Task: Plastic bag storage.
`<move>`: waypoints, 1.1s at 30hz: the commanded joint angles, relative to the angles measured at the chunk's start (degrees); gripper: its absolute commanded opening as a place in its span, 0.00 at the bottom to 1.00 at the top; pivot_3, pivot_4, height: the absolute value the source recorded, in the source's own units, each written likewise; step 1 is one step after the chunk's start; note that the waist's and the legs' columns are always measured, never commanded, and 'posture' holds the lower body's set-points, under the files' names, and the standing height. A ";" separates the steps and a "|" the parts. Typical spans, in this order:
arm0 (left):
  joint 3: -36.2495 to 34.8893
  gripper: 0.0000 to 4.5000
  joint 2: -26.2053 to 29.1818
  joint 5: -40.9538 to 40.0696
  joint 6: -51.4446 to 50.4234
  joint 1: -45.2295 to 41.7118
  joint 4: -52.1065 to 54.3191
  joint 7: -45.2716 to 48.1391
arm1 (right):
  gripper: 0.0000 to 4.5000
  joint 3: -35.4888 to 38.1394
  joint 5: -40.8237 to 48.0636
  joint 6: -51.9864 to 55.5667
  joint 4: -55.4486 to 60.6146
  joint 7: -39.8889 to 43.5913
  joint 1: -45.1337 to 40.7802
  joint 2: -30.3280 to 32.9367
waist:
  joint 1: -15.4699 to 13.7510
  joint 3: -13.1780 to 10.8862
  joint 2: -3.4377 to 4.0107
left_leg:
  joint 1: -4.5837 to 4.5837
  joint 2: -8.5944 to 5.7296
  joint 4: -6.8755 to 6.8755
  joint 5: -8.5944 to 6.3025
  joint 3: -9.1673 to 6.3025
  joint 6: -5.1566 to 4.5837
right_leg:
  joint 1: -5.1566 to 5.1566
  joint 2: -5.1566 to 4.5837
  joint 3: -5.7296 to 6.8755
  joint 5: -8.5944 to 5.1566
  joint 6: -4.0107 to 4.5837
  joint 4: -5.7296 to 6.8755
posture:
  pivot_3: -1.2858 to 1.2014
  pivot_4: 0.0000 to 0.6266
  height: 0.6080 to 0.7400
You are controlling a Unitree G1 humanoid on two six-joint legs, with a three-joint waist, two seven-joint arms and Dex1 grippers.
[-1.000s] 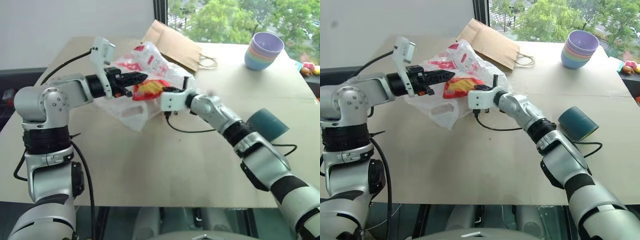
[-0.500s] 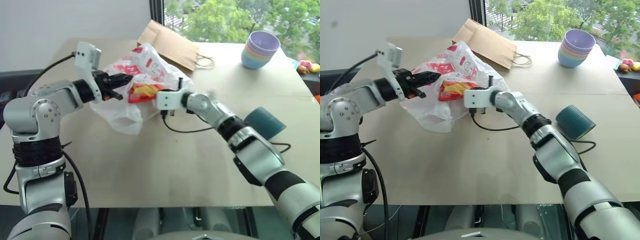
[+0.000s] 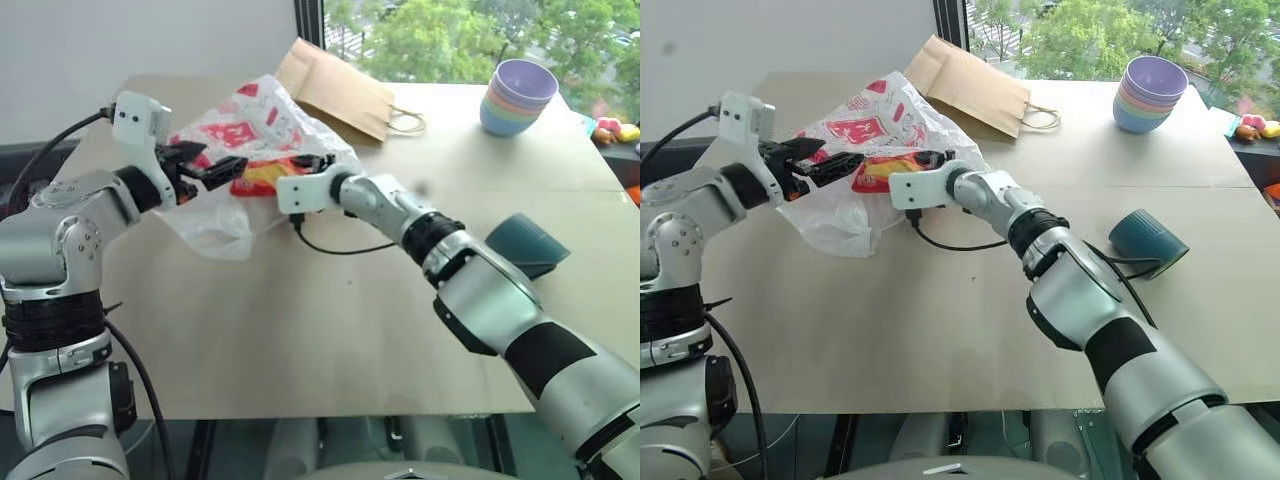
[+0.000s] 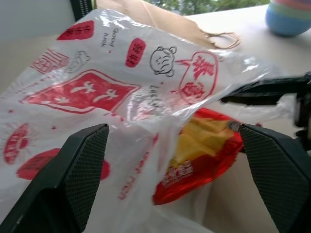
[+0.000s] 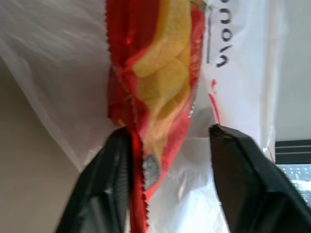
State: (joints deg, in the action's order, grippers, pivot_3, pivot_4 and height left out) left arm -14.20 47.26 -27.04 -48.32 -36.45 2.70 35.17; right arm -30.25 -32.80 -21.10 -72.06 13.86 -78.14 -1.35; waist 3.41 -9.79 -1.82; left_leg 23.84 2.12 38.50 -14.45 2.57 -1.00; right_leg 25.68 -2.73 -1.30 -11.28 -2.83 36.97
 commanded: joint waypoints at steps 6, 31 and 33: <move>14.19 1.00 -0.22 14.97 14.66 -5.28 -7.14 0.79 | 0.97 5.15 5.61 1.98 16.96 6.99 9.89 5.95 | -0.75 0.00 0.01 | 0.01 -0.03 -0.03 0.00 0.06 -0.01 | -0.01 0.01 -0.02 0.00 0.00 -0.04 | 0.52 0.24 1.00; 12.00 0.00 -7.31 13.81 12.55 -19.71 -20.67 12.58 | 0.80 6.92 5.97 8.53 10.18 -0.15 8.61 -0.59 | 0.46 0.00 0.01 | 0.02 0.04 -0.01 0.01 0.07 -0.03 | 0.01 0.10 -0.06 0.00 -0.01 -0.04 | 0.52 0.24 1.00; 11.41 0.00 -7.27 13.44 11.46 -19.12 -19.35 12.05 | 0.59 6.56 5.62 8.15 6.95 -0.60 6.63 -2.30 | 0.54 0.00 0.01 | -0.02 0.04 -0.01 -0.01 0.08 -0.05 | 0.01 0.10 -0.07 0.00 -0.01 0.02 | 0.52 0.24 1.00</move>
State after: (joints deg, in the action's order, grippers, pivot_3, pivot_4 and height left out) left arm -0.82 39.06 -12.69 -36.46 -55.14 -19.07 47.45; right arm -24.29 -27.93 -12.47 -65.02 14.16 -70.07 -2.97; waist 3.96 -9.80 -1.81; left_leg 23.81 2.16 38.49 -14.48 2.62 -1.08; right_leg 25.69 -2.63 -1.36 -11.28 -2.84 37.02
